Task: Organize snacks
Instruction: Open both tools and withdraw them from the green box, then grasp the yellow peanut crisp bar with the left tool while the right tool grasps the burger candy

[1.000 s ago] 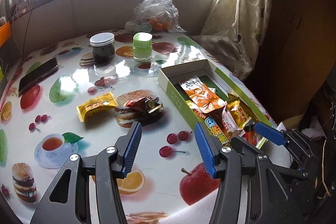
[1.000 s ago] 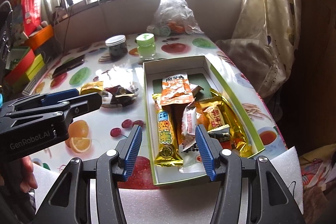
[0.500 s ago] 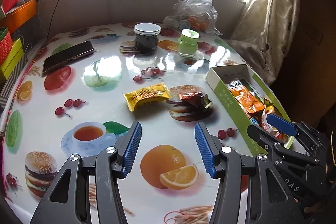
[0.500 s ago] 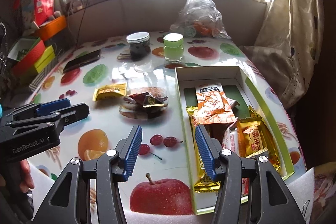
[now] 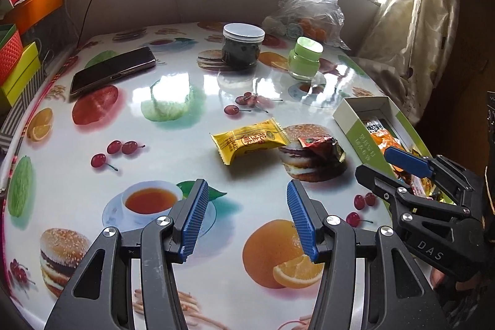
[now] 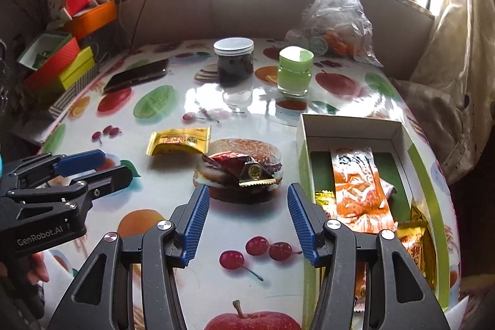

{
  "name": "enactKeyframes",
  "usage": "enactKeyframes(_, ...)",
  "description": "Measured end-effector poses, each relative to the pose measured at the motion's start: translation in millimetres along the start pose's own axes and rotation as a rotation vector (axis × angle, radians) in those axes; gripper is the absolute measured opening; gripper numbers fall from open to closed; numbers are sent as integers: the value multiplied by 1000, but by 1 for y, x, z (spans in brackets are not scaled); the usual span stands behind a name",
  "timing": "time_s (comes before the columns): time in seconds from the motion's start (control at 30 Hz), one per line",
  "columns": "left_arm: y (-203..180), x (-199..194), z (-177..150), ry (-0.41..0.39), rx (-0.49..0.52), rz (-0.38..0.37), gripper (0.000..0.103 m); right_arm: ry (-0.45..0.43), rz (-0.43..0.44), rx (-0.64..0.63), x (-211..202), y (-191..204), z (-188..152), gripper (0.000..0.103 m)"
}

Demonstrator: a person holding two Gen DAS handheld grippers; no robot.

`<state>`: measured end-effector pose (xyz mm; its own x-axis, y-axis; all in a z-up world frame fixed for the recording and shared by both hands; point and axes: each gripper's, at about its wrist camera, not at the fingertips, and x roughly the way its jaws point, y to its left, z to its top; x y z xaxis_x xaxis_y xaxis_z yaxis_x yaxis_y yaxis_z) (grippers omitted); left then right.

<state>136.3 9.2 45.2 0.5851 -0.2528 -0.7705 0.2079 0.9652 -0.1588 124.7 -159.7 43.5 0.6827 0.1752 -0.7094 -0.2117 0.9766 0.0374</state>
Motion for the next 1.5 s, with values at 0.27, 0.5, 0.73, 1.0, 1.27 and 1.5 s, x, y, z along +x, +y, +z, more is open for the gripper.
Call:
enactKeyframes(0.27,17,16,12,20,-19,1,54,49,-8,-103,35,10,17,52)
enactKeyframes(0.5,22,28,21,33,-6,-2,54,113,-43,-173,62,16,20,52)
enactKeyframes(0.73,17,40,30,49,46,-14,54,137,-8,-142,70,14,17,42)
enactKeyframes(1.0,12,55,37,63,85,-21,54,126,17,-105,70,12,16,27)
enactKeyframes(1.27,1,65,43,59,159,-52,54,112,12,-60,66,5,14,25)
enactKeyframes(1.5,-3,74,42,70,197,-51,54,109,24,-35,61,3,10,25)
